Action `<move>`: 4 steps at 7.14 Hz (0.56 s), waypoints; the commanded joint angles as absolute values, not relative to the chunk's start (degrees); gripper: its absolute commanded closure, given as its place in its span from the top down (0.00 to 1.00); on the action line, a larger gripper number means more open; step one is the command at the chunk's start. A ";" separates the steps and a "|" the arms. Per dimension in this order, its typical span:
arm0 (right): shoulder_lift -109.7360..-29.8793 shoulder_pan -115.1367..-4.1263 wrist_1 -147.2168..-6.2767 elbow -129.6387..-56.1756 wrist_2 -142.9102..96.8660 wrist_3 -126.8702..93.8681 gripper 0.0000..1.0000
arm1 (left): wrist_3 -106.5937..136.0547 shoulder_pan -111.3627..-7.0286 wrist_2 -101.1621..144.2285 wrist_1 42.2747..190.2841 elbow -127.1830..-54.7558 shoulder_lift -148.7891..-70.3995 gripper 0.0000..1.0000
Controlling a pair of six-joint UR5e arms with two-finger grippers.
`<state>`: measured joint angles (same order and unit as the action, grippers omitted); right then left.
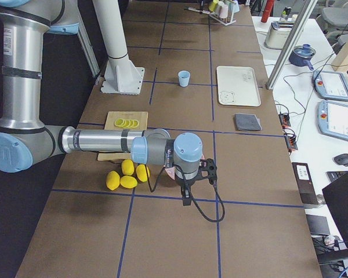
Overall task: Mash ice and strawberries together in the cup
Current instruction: 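Carry the pestle with the left gripper back beside the table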
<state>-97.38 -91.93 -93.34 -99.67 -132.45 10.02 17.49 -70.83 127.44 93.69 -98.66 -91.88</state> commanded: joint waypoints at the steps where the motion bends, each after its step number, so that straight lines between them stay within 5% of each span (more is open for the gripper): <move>1: -97.38 -91.93 -93.34 -99.67 -132.45 10.02 1.00 | 20.62 -70.84 127.71 105.32 -91.53 -90.44 0.00; 4: -97.38 -91.93 -93.34 -99.67 -132.45 10.02 1.00 | 32.66 -70.31 127.27 125.55 -79.92 -90.09 0.00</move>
<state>-97.38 -91.93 -93.34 -99.67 -132.45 10.02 28.36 -70.50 127.56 119.00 -83.67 -90.20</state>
